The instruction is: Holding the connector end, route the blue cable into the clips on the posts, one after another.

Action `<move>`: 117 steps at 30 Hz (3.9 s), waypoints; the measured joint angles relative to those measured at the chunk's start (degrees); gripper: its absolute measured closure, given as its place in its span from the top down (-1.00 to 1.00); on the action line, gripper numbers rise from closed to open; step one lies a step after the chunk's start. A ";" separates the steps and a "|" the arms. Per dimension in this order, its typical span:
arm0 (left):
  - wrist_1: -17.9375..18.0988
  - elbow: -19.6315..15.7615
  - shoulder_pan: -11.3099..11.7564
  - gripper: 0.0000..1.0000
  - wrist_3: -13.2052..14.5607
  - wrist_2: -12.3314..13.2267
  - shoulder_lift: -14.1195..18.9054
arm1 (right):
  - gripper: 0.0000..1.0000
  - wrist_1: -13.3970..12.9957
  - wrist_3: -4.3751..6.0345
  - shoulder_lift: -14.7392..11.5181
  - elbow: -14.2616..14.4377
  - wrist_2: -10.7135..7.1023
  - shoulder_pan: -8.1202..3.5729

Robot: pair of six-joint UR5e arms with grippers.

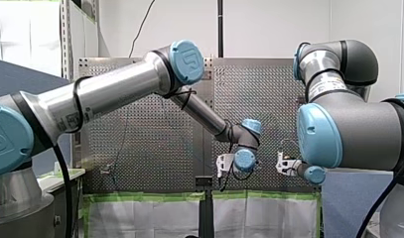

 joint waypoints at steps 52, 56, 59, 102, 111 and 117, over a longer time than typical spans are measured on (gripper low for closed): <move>1.06 -29.70 0.29 1.00 -8.65 -2.28 29.70 | -1.00 -0.33 1.17 0.02 -0.01 0.04 -0.32; 0.77 -32.10 0.41 1.00 -8.48 -2.25 32.10 | -1.00 -0.30 1.18 0.02 0.00 0.04 -0.30; 0.75 -33.99 0.42 1.00 -8.45 -2.21 33.99 | -1.00 -0.19 1.16 0.02 0.00 0.04 -0.27; 19.40 -57.27 2.47 1.00 -14.14 0.99 57.27 | -1.00 0.96 -1.00 -0.04 -0.01 0.25 -0.69; 24.40 -62.29 4.46 1.00 -14.10 1.41 62.26 | -1.00 3.98 -4.41 -1.72 -0.16 0.30 -0.75; 27.39 -65.50 5.38 1.00 -13.68 2.86 62.27 | -1.00 6.58 -6.28 -4.12 -0.08 0.41 -0.52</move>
